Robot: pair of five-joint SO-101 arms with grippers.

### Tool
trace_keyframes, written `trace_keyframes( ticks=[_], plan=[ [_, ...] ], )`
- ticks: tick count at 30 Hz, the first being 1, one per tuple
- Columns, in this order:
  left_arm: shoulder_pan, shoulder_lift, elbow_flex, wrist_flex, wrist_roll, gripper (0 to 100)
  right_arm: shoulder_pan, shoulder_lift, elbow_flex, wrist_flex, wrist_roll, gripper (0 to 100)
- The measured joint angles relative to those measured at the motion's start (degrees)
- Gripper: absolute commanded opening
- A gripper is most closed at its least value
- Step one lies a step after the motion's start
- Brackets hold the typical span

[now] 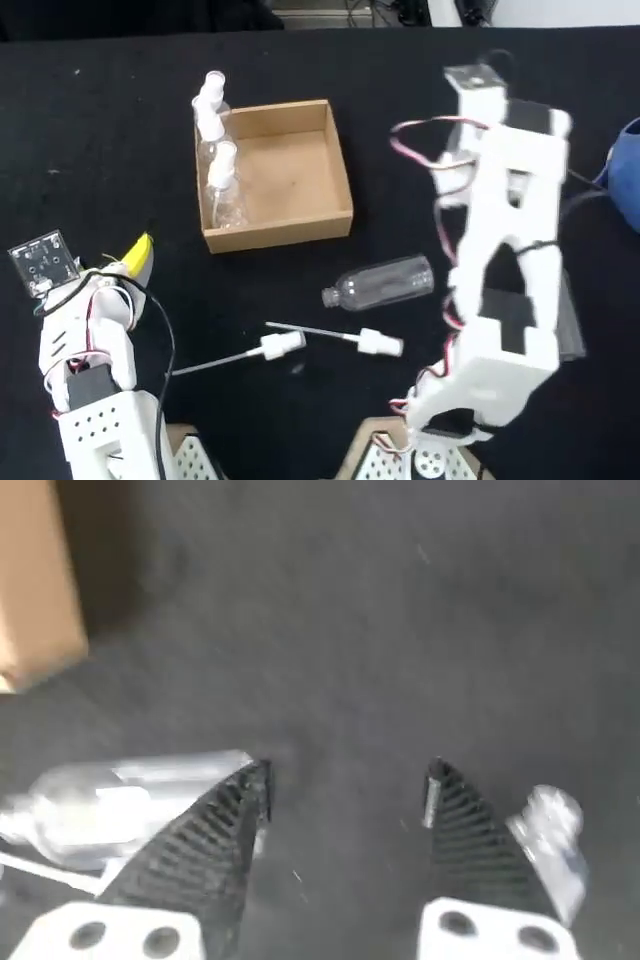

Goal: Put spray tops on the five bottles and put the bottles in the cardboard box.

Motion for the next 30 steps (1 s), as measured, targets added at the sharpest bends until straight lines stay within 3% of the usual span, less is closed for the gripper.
trace_keyframes(
  ticks=[6,14,22,30],
  plan=[
    [0.00,0.00,0.00,0.00,0.00,24,-8.44,-2.55,7.38,-7.91,-3.69,21.4],
    [0.00,0.00,0.00,0.00,0.00,24,-15.21,-16.35,31.74,-30.42,-10.29,21.1],
    [0.00,0.00,0.00,0.00,0.00,24,-20.13,-20.92,34.29,-34.20,-16.26,21.1],
    [0.00,0.00,0.00,0.00,0.00,24,-22.24,-20.92,43.25,-46.95,-17.05,17.3]
  ],
)
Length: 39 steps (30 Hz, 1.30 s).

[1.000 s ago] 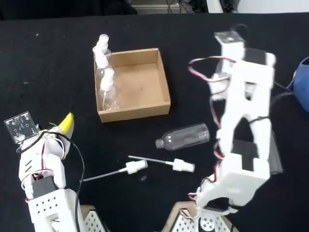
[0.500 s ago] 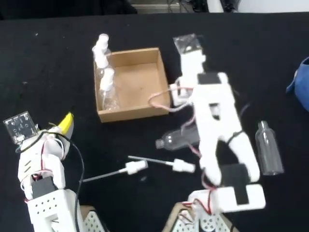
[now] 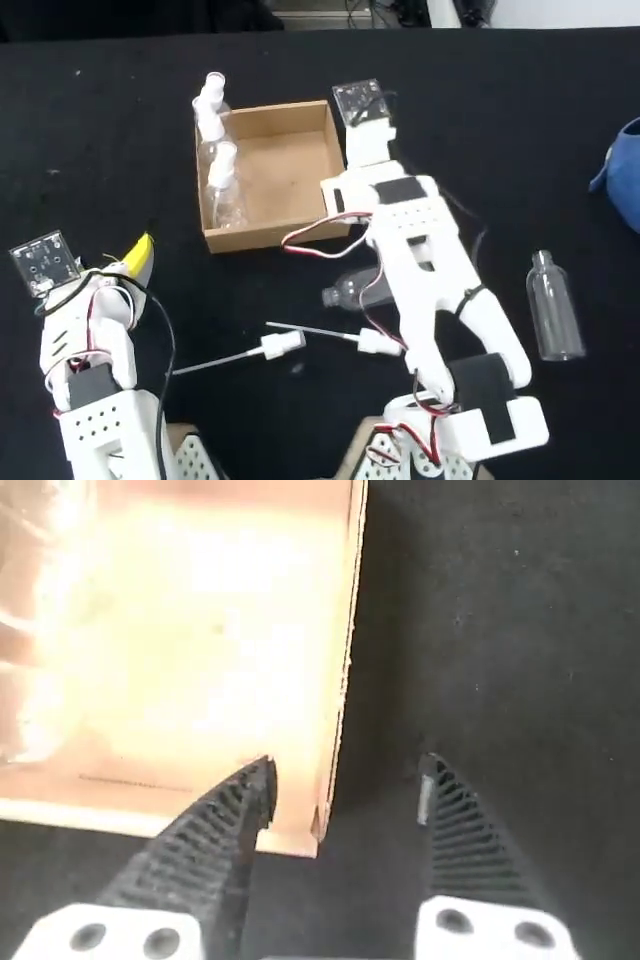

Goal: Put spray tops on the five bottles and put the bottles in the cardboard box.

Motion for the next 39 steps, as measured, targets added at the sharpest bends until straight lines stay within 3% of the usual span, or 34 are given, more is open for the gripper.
trace_keyframes(
  ticks=[19,23,39],
  plan=[
    [0.00,0.00,0.00,0.00,0.00,24,0.00,-0.18,12.48,-15.82,0.00,14.2],
    [0.00,0.00,0.00,0.00,0.00,24,0.00,-0.18,13.27,-16.44,0.00,8.0],
    [0.00,0.00,0.00,0.00,0.00,24,0.00,-0.97,14.51,-16.35,-0.09,7.4]
  ],
)
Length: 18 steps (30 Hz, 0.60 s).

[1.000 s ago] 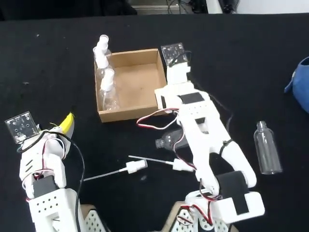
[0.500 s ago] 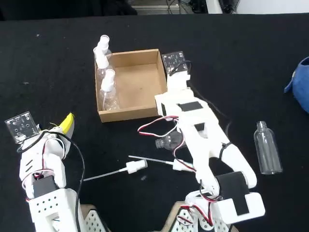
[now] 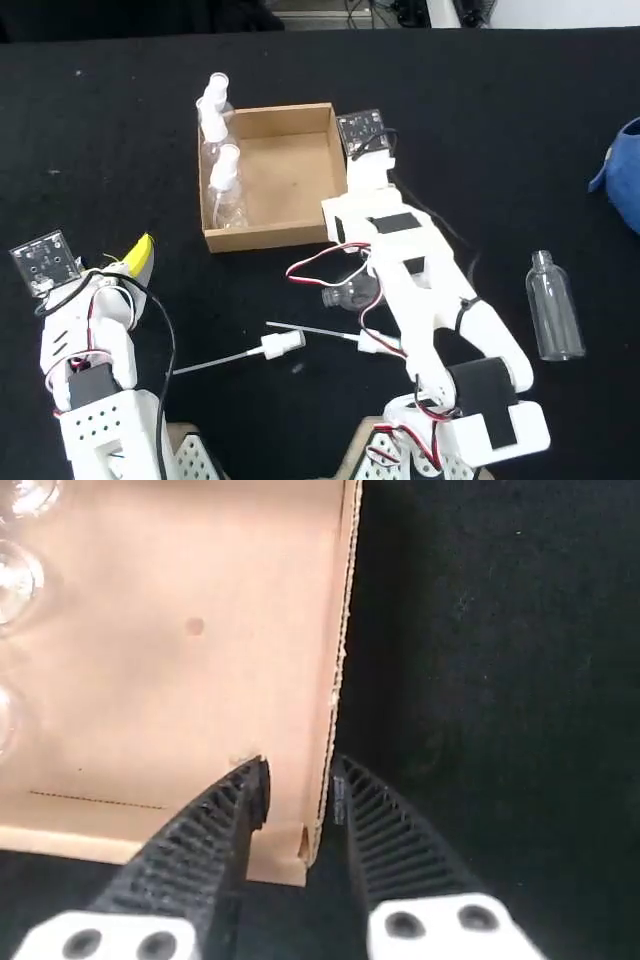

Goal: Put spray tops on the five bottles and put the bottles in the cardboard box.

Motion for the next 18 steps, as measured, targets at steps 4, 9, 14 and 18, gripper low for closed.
trace_keyframes(
  ticks=[4,9,14,18],
  plan=[
    [0.00,0.00,0.00,0.00,0.00,24,0.00,0.00,0.00,0.18,0.00,7.4],
    [0.00,0.00,0.00,0.00,0.00,24,0.00,-0.44,-0.09,1.93,0.00,7.4],
    [0.00,0.00,0.00,0.00,0.00,24,0.00,-1.05,-0.09,2.90,0.00,7.4],
    [0.00,0.00,0.00,0.00,0.00,24,0.00,-1.58,-0.09,3.08,0.00,7.4]
  ],
)
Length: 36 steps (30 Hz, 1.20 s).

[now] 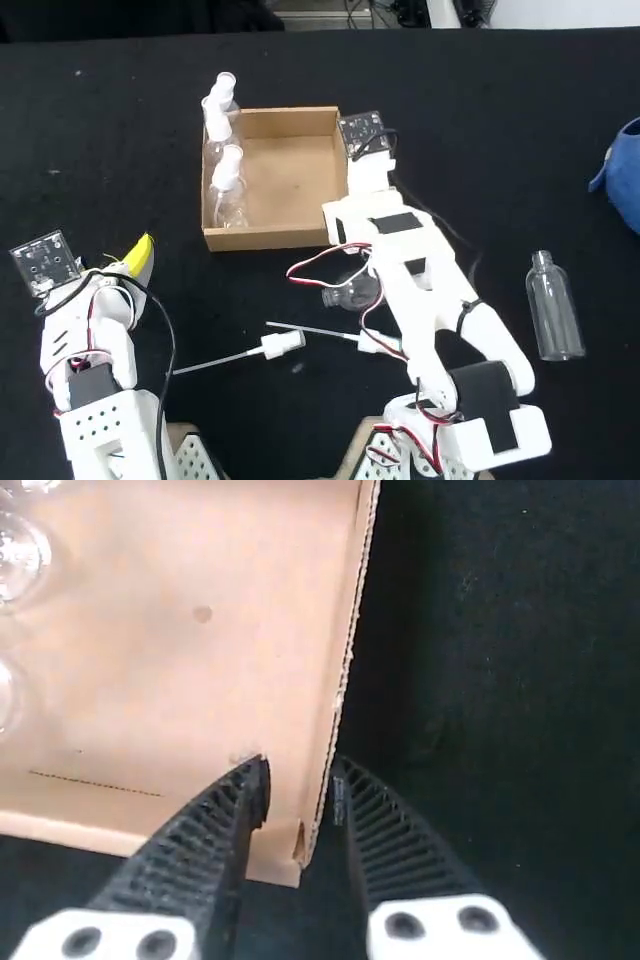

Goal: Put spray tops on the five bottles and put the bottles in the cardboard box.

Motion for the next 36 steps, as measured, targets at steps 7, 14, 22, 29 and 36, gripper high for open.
trace_keyframes(
  ticks=[7,14,22,29,36],
  plan=[
    [0.00,0.00,0.00,0.00,0.00,24,0.00,-3.96,1.76,1.32,0.00,7.7],
    [0.00,0.00,0.00,0.00,0.00,24,0.00,-3.96,1.85,1.32,0.00,7.5],
    [0.00,0.00,0.00,0.00,0.00,24,0.00,-3.96,1.85,1.41,0.00,7.8],
    [0.00,0.00,0.00,0.00,0.00,24,-0.09,-4.04,0.79,4.92,0.00,8.0],
    [0.00,0.00,0.00,0.00,0.00,24,-0.09,-4.04,-12.92,22.15,0.18,21.7]
  ],
)
